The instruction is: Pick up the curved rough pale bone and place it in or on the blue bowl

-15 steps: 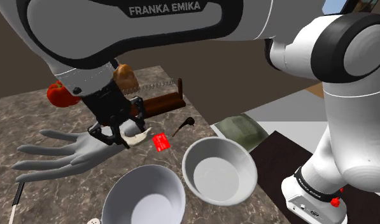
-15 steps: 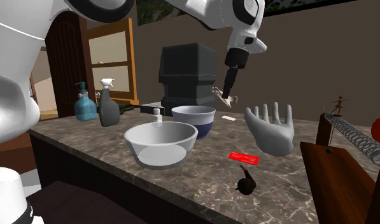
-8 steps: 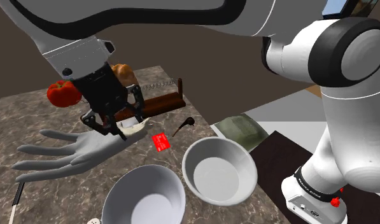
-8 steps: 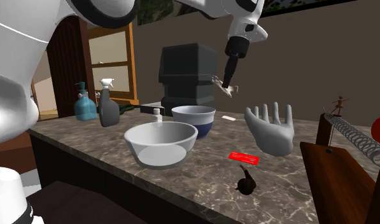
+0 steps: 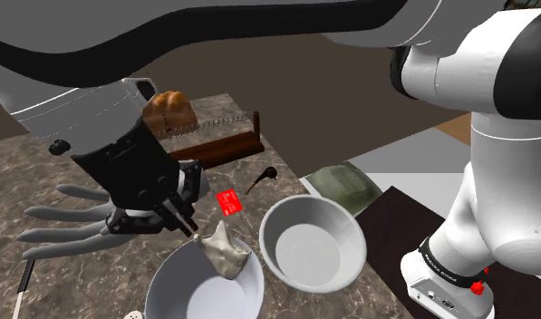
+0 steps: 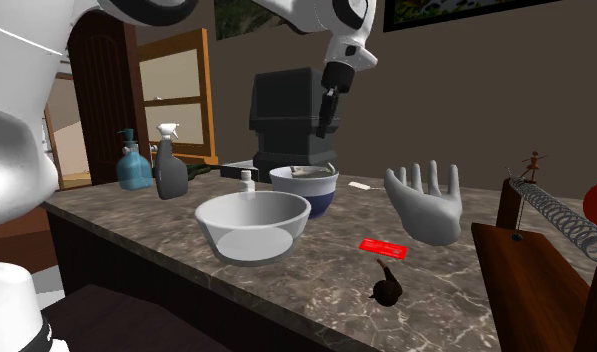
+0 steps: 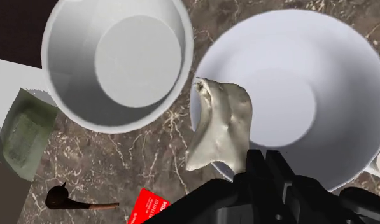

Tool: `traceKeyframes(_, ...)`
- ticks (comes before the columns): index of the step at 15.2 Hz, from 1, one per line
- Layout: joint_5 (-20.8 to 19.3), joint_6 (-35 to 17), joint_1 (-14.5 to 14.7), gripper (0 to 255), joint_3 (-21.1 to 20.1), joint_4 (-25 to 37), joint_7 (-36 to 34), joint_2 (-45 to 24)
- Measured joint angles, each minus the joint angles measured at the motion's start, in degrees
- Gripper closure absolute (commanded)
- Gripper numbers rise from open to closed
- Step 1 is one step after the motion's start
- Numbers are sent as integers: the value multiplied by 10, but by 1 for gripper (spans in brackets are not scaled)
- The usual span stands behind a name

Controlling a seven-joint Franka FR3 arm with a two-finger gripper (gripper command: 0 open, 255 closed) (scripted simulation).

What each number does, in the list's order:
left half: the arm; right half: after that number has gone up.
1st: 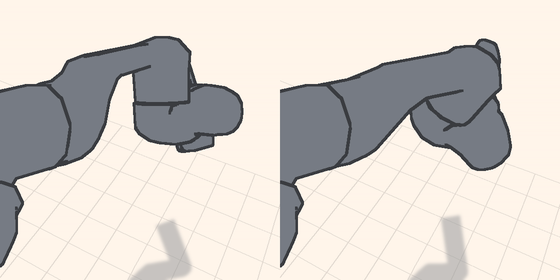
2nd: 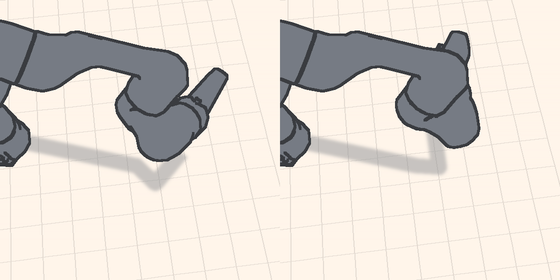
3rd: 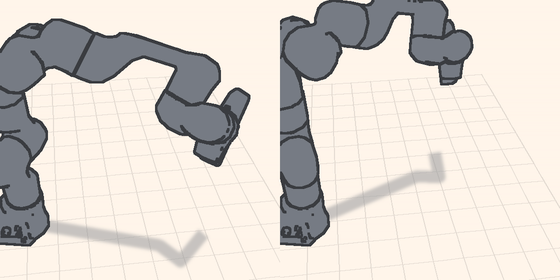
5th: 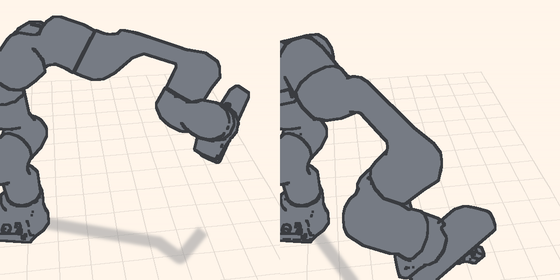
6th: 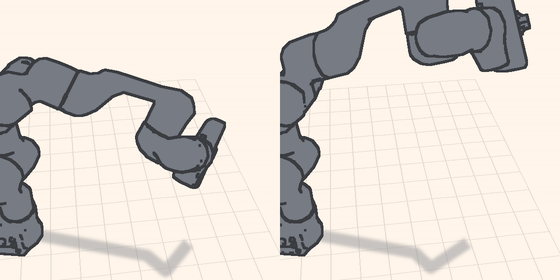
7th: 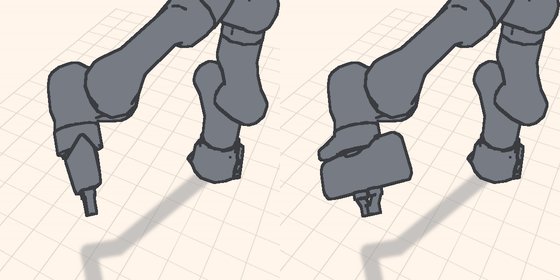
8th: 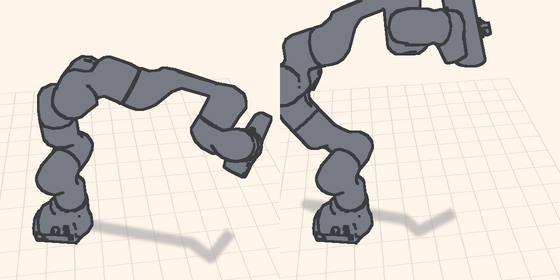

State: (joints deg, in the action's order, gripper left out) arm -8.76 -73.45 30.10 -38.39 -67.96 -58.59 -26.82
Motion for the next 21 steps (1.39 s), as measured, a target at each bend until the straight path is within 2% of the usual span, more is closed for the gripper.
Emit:
traceKeyframes(1, 9, -13, -2, 255, -5, -26, -9, 15)
traceKeyframes(2, 8, -13, 11, 255, -7, -19, -22, 7)
traceKeyframes(3, 8, -13, 11, 0, -8, -19, -22, 7)
traceKeyframes(4, 8, -13, 11, 0, -8, -19, -22, 7)
traceKeyframes(5, 20, -40, -11, 0, -14, -66, -6, 38)
traceKeyframes(7, 67, -139, -75, 0, -30, -203, 65, 136)
traceKeyframes(9, 132, -246, -124, 0, -33, -339, 163, 241)
traceKeyframes(11, 211, -343, -143, 0, -15, -466, 275, 342)
traceKeyframes(12, 233, -373, -143, 0, -6, -502, 312, 368)
traceKeyframes(15, 252, -414, -139, 0, 0, -542, 342, 383)
traceKeyframes(21, 250, -460, -137, 0, -8, -573, 342, 370)
